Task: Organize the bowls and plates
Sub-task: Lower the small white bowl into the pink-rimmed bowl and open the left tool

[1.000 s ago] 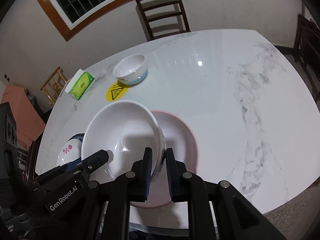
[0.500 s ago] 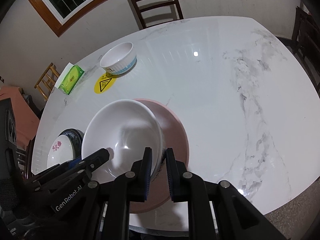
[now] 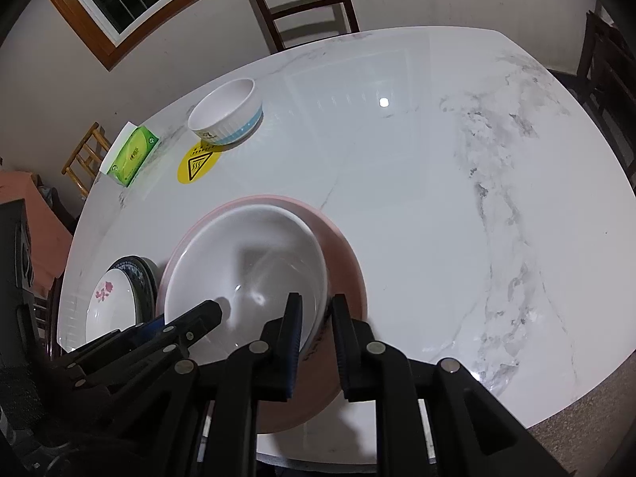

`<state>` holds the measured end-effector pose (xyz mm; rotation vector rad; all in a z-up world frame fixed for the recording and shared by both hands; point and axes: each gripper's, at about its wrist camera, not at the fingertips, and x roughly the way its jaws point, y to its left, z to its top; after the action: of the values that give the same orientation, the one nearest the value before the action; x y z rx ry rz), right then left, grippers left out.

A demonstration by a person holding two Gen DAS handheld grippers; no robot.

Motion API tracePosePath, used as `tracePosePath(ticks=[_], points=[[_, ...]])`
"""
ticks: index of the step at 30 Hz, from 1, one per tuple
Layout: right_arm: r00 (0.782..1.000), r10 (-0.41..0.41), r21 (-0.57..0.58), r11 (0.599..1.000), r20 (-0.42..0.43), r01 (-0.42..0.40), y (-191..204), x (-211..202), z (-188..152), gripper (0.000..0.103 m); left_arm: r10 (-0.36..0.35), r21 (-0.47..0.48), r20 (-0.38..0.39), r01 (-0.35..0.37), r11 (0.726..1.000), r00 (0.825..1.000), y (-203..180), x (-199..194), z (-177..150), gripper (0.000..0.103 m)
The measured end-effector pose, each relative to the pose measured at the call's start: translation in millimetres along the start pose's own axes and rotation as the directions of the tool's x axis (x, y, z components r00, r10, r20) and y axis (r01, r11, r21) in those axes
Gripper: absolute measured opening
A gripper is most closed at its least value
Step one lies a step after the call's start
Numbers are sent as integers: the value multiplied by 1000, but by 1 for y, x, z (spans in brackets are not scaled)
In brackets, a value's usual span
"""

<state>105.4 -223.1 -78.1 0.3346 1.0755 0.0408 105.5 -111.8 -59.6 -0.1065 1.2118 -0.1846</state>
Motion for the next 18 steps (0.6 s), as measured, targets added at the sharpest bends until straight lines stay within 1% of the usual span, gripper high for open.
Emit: tracePosePath(ticks=[4, 12, 18], points=[[1000, 2, -2, 1000, -3, -2, 0, 0, 1, 17, 6, 8, 8, -6, 1000, 1000, -1, -2, 1, 19], [1000, 3, -1, 1000, -3, -3, 0, 0, 1, 17, 3, 15, 15, -4, 1000, 1000, 0, -4, 0, 19], [1000, 2, 6, 1000, -7, -2, 1, 0, 1, 18, -1, 26, 19, 1, 1000, 1000, -1, -5, 0, 23]])
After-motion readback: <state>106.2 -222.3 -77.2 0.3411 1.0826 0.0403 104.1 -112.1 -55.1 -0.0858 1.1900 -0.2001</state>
